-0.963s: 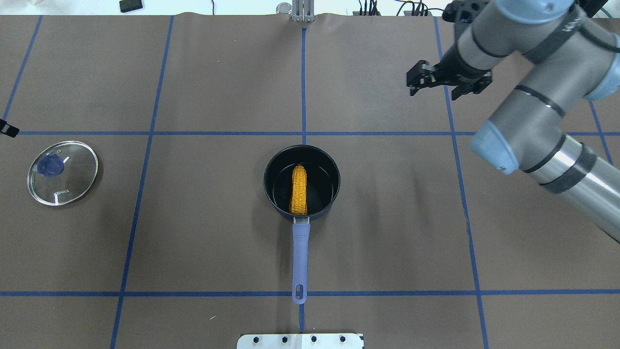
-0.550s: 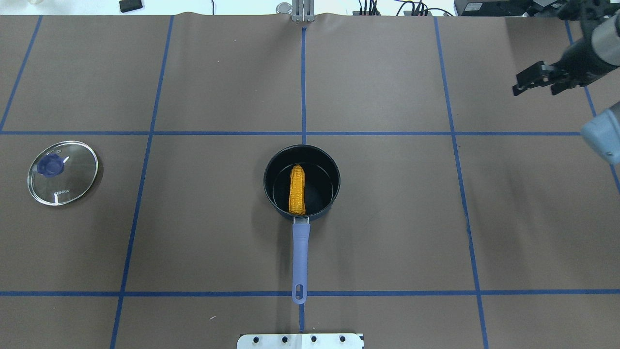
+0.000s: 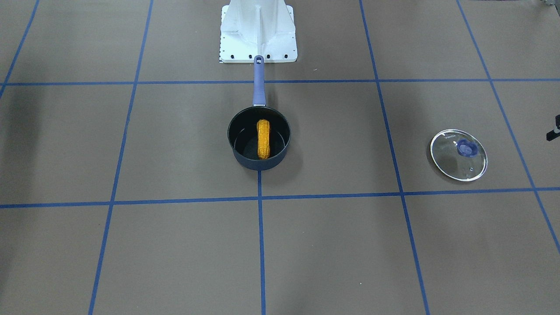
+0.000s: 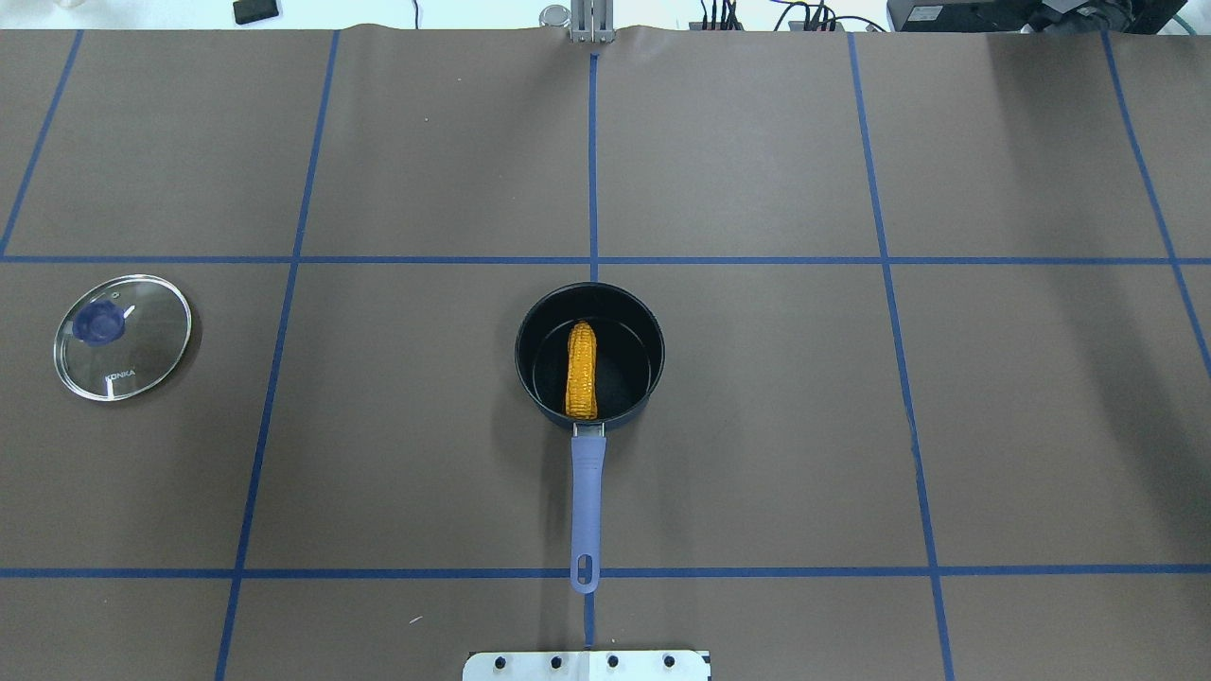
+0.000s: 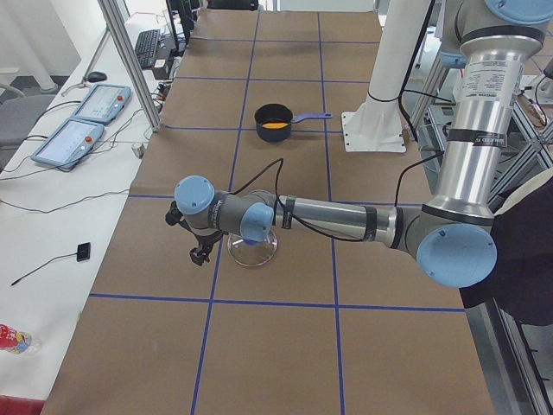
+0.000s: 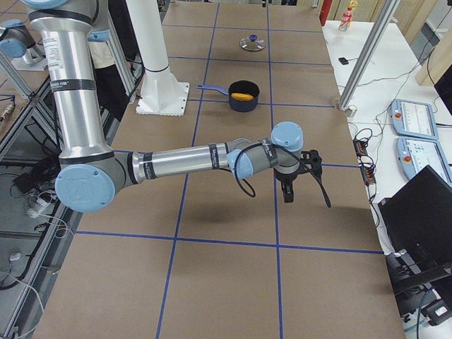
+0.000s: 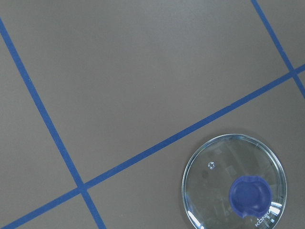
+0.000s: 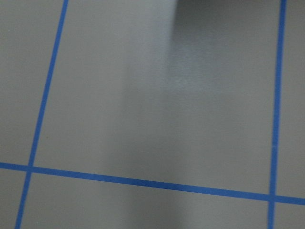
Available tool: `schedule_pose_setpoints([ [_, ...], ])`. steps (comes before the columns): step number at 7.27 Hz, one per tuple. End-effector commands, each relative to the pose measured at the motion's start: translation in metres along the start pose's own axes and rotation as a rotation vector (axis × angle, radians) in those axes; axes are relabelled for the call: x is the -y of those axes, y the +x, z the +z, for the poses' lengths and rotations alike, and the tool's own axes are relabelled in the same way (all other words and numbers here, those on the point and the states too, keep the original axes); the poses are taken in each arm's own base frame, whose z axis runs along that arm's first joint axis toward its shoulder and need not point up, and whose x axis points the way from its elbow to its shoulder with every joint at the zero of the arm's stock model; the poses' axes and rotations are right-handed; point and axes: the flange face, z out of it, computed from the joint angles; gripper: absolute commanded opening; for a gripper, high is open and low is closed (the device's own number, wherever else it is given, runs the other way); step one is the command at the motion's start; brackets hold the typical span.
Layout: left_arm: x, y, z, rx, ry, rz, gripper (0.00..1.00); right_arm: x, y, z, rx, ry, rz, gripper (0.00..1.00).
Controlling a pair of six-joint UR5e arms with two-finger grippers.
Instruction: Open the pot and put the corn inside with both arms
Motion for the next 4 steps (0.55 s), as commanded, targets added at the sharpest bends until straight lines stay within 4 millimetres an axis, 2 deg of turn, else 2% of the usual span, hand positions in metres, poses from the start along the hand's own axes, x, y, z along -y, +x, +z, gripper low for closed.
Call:
schedule_pose_setpoints([
  [1, -0.0005, -0.0075, -0.0137, 0.011, 0.012, -0.025, 0.98, -0.0186, 0.0362, -0.0127, -0.01, 0.016, 0.052, 1.0],
  [2, -0.0014, -0.0111, -0.0197, 0.017, 0.02, -0.034, 0.98, -0.027, 0.0452, -0.016, -0.014, 0.025, 0.057, 1.0],
  [3, -0.0018, -0.0116, -0.0193, 0.017, 0.019, -0.036, 0.98, -0.0269, 0.0454, -0.0164, -0.02, 0.026, 0.056, 1.0],
  [4, 0.0031, -0.0095, -0.0219, 0.018, 0.025, -0.037, 0.98, -0.018, 0.0429, -0.0161, -0.019, 0.02, 0.07, 1.0],
])
